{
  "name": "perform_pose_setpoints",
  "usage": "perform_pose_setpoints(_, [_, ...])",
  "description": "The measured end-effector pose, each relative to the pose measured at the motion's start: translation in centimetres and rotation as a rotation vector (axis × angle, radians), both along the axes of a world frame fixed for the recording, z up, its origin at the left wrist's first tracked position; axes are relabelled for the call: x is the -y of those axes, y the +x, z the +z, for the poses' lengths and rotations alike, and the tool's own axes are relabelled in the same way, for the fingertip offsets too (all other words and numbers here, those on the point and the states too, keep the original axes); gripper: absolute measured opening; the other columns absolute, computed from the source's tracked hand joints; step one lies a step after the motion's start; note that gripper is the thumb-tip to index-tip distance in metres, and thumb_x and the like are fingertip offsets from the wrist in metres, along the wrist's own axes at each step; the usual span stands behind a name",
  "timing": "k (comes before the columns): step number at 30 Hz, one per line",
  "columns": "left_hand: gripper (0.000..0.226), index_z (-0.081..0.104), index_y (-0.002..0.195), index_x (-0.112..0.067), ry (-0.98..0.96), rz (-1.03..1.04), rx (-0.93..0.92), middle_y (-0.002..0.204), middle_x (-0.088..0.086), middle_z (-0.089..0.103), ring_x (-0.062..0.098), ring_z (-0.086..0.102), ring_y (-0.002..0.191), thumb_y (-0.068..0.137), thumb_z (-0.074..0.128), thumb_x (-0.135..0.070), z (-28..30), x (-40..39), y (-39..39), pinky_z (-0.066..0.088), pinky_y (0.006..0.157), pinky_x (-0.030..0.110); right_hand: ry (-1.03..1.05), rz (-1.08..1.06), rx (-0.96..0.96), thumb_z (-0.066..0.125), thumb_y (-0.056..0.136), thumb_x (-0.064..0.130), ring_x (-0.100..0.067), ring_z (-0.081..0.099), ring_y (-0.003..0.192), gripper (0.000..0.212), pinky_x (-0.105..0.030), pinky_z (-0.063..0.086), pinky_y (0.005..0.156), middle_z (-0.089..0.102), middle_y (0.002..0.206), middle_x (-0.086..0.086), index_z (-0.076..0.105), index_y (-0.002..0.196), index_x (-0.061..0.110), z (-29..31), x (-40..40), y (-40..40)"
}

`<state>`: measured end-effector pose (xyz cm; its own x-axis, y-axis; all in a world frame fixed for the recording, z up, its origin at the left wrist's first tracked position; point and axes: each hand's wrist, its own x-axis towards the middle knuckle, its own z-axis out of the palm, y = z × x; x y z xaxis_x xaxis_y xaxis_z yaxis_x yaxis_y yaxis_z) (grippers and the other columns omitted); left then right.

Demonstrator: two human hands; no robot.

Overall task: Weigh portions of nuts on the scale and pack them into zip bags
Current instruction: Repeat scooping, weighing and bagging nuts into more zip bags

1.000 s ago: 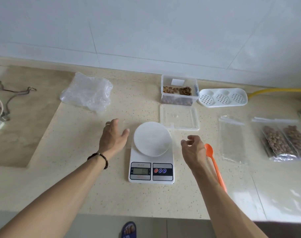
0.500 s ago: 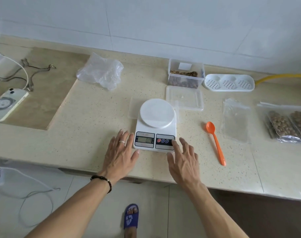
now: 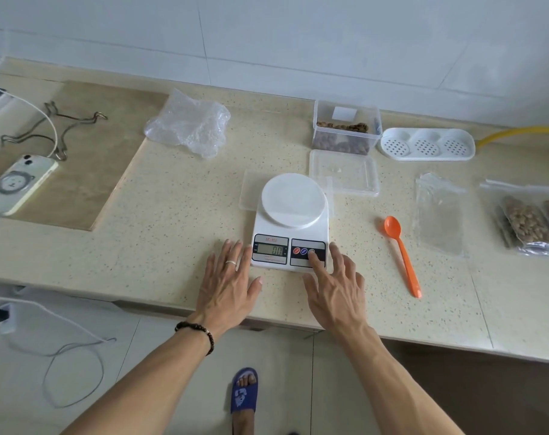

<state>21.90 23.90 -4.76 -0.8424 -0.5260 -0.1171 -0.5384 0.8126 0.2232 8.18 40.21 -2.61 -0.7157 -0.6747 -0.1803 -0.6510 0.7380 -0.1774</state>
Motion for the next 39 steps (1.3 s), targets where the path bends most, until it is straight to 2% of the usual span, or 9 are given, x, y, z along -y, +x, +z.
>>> perform_pose_setpoints(8, [0.069,0.007,0.155,-0.013,0.016,-0.007,-0.003,0.163,0.009,0.006,0.025,-0.002,0.151,0.101,0.032,-0.047,0.3,-0.1,0.0,0.002,0.122,0.046,0.024,-0.008,0.028,0.029,0.102,0.051,-0.029,0.010,0.147,0.052,-0.047,0.024,0.113,0.003,0.164,-0.005,0.023,0.151,0.038,0.2,0.3,-0.2])
perform_pose_setpoints(15, [0.068,0.017,0.154,-0.011,-0.030,-0.045,-0.050,0.162,0.012,0.013,0.027,-0.002,0.150,0.099,0.035,-0.047,0.9,0.3,-0.2,0.006,0.121,0.048,-0.018,0.010,0.011,0.032,0.102,0.047,-0.029,0.017,0.144,0.049,-0.044,0.027,0.110,0.010,0.163,-0.007,0.034,0.148,0.030,0.9,0.5,-0.4])
perform_pose_setpoints(23, [0.066,0.040,0.144,-0.007,-0.099,-0.176,-0.121,0.150,0.014,0.040,0.033,0.025,0.145,0.094,0.029,-0.050,3.4,0.5,-4.9,0.022,0.116,0.051,-0.106,-0.110,0.015,0.037,0.101,0.044,-0.028,0.026,0.142,0.052,-0.045,0.030,0.109,0.027,0.158,-0.008,0.038,0.147,0.020,2.9,0.3,-3.4])
perform_pose_setpoints(26, [0.064,0.044,0.141,-0.007,-0.075,-0.246,-0.133,0.146,0.014,0.046,0.033,0.030,0.143,0.094,0.031,-0.049,4.1,-0.2,-7.8,0.031,0.112,0.053,-0.174,-0.268,0.024,0.044,0.100,0.038,-0.029,0.041,0.131,0.048,-0.044,0.037,0.104,0.046,0.144,-0.010,0.045,0.141,0.014,3.2,-1.4,-5.6])
perform_pose_setpoints(29, [0.064,0.044,0.141,-0.006,-0.060,-0.350,-0.136,0.146,0.014,0.046,0.033,0.029,0.144,0.093,0.031,-0.047,4.2,-1.2,-10.7,0.029,0.113,0.054,-0.217,-0.451,-0.004,0.053,0.097,0.026,-0.031,0.053,0.109,0.041,-0.041,0.045,0.087,0.058,0.123,-0.014,0.051,0.133,0.007,3.4,-4.3,-8.0])
perform_pose_setpoints(32, [0.066,0.042,0.144,-0.007,-0.057,-0.435,-0.134,0.148,0.014,0.043,0.031,0.026,0.146,0.093,0.030,-0.048,3.9,-2.5,-13.3,0.024,0.115,0.054,-0.135,-0.582,-0.008,0.054,0.097,0.023,-0.031,0.055,0.103,0.033,-0.038,0.045,0.080,0.058,0.113,-0.013,0.059,0.124,0.005,3.4,-6.8,-9.9])
perform_pose_setpoints(35, [0.067,0.040,0.145,-0.007,-0.055,-0.495,-0.114,0.150,0.014,0.041,0.031,0.023,0.147,0.094,0.028,-0.049,3.5,-3.5,-15.2,0.020,0.116,0.053,-0.053,-0.607,0.036,0.053,0.097,0.026,-0.029,0.056,0.101,0.026,-0.036,0.045,0.077,0.057,0.110,-0.010,0.066,0.112,0.008,2.6,-8.0,-10.9])
perform_pose_setpoints(37, [0.068,0.038,0.146,-0.008,-0.051,-0.518,-0.091,0.151,0.013,0.039,0.030,0.020,0.148,0.094,0.027,-0.050,3.2,-3.8,-16.1,0.018,0.116,0.052,-0.063,-0.615,0.055,0.051,0.096,0.025,-0.027,0.058,0.091,0.022,-0.035,0.047,0.071,0.056,0.101,-0.007,0.068,0.097,0.010,1.9,-8.2,-11.3])
perform_pose_setpoints(39, [0.068,0.038,0.146,-0.008,-0.056,-0.523,-0.105,0.151,0.012,0.039,0.029,0.020,0.148,0.093,0.029,-0.050,3.1,-3.6,-16.7,0.019,0.116,0.052,-0.090,-0.637,0.071,0.051,0.093,0.022,-0.025,0.056,0.080,0.020,-0.035,0.047,0.066,0.056,0.095,-0.006,0.067,0.092,0.010,1.5,-8.1,-11.6])
